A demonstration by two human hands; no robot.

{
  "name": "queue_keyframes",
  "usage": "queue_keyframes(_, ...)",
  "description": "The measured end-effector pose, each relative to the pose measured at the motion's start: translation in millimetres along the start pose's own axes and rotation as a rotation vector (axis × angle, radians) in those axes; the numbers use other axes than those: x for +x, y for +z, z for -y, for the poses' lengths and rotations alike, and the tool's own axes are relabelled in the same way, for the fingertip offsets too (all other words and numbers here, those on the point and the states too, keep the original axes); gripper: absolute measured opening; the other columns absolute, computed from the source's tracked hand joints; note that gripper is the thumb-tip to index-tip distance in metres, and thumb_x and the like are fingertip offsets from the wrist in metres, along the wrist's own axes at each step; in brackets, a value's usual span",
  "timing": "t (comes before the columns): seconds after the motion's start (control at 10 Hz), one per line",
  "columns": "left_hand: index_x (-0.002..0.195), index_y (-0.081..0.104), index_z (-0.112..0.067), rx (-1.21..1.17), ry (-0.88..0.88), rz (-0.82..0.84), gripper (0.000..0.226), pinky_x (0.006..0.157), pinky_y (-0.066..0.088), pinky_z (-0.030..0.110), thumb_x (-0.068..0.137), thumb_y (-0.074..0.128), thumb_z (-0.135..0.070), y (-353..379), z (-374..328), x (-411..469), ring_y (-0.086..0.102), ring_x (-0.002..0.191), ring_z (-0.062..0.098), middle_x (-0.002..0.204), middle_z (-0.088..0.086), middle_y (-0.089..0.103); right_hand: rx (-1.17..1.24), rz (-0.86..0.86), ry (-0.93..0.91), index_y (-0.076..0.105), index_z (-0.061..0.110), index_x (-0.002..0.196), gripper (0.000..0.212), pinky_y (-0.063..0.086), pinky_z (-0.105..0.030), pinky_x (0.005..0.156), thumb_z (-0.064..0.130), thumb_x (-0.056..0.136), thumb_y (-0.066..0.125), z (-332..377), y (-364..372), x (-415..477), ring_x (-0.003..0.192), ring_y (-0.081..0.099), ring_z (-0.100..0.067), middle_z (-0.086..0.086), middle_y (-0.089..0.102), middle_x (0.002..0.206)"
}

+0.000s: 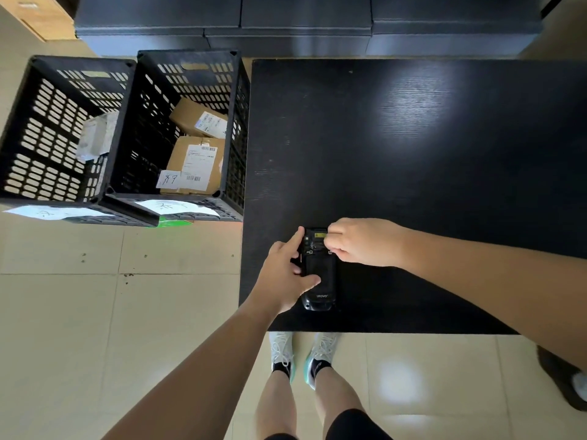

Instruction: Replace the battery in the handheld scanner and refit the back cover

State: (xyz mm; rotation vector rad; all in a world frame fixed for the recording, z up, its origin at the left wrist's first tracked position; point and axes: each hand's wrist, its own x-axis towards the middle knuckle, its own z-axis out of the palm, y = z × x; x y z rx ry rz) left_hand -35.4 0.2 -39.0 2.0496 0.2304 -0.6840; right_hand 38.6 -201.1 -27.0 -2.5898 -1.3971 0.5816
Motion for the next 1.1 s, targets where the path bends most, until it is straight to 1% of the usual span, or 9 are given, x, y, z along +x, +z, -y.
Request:
queue_keyframes(0.1,0.152,0.022,-0.043,-0.013,-0.019,0.013,0.098,0.088,0.049,0.022,0.077,0.081,-0.021,-0.2,0.3,-0.5,0.059,0.084,0.010,0.104,-0.005,0.048,0.002,0.031,-0.036,0.064,0.013,0.103,0.015,0.055,-0.035,0.066,0.020,0.098,0.051,-2.8,0.1,-1.0,0.089,0.058,-0.019,-0.001,0.061,0.098)
queue_keyframes(0.2,0.152,0.022,-0.043,-0.012,-0.017,0.011,0.098,0.087,0.047,0.020,0.077,0.082,-0.021,-0.1,0.8,-1.0,0.059,0.085,0.009,0.103,-0.005,0.050,0.009,0.024,-0.039,0.063,0.014,0.099,0.014,0.053,-0.032,0.063,0.020,0.098,0.051,-4.5,1.0,-1.2,0.088,0.058,-0.018,0.000,0.061,0.095)
queue_keyframes(0.3,0.151,0.023,-0.044,-0.017,-0.020,0.004,0.098,0.085,0.047,0.018,0.077,0.082,-0.021,0.0,1.9,-0.7,0.059,0.085,0.010,0.101,-0.005,0.051,0.029,0.031,0.016,0.063,0.014,0.098,0.016,0.055,-0.035,0.066,0.021,0.097,0.049,-3.5,4.1,-1.5,0.089,0.059,-0.019,0.000,0.060,0.095)
queue_keyframes(0.5,0.151,0.024,-0.045,-0.019,-0.018,-0.001,0.098,0.084,0.047,0.018,0.076,0.082,-0.021,1.6,3.5,-0.9,0.058,0.086,0.012,0.101,-0.004,0.052,0.125,0.004,0.160,0.060,0.009,0.089,0.016,0.054,-0.037,0.064,0.019,0.096,0.051,8.0,6.8,-4.5,0.082,0.060,-0.021,0.000,0.054,0.086)
queue_keyframes(0.7,0.151,0.024,-0.044,-0.002,-0.009,-0.019,0.098,0.078,0.042,0.012,0.076,0.082,-0.021,3.3,4.3,-1.3,0.057,0.083,0.012,0.099,-0.002,0.052,0.202,-0.044,0.448,0.063,0.005,0.103,0.023,0.046,-0.032,0.065,0.021,0.096,0.048,33.5,12.5,-3.3,0.087,0.060,-0.025,-0.009,0.061,0.097)
queue_keyframes(0.8,0.152,0.023,-0.043,0.004,-0.007,-0.019,0.097,0.076,0.043,0.012,0.077,0.081,-0.021,3.7,4.0,-0.5,0.057,0.084,0.013,0.100,-0.002,0.052,0.252,-0.068,0.584,0.062,0.004,0.105,0.024,0.054,-0.040,0.072,0.021,0.096,0.049,42.7,14.0,-1.9,0.090,0.061,-0.028,-0.011,0.060,0.099)
queue_keyframes(0.9,0.152,0.022,-0.042,0.009,-0.004,-0.009,0.097,0.075,0.044,0.013,0.078,0.081,-0.020,5.3,4.0,-1.9,0.057,0.085,0.014,0.101,-0.001,0.052,0.272,-0.072,0.617,0.061,0.003,0.107,0.024,0.054,-0.039,0.072,0.021,0.096,0.048,48.5,16.3,-2.2,0.091,0.061,-0.028,-0.012,0.060,0.100)
queue_keyframes(1.0,0.152,0.021,-0.042,0.008,0.001,-0.011,0.097,0.075,0.045,0.013,0.078,0.080,-0.019,4.3,2.7,-0.8,0.057,0.084,0.013,0.102,-0.001,0.052,0.276,-0.144,0.621,0.063,0.005,0.104,0.022,0.049,-0.034,0.066,0.020,0.096,0.049,47.5,15.5,-2.4,0.088,0.061,-0.027,-0.010,0.060,0.097)
queue_keyframes(1.1,0.154,0.017,-0.040,0.035,-0.002,-0.008,0.098,0.081,0.047,0.018,0.079,0.079,-0.021,5.1,-2.3,-4.1,0.058,0.086,0.013,0.103,-0.001,0.052,0.396,-0.262,0.705,0.065,0.011,0.097,0.015,0.046,-0.031,0.065,0.021,0.095,0.053,56.3,24.7,-16.6,0.083,0.059,-0.021,-0.004,0.059,0.094)
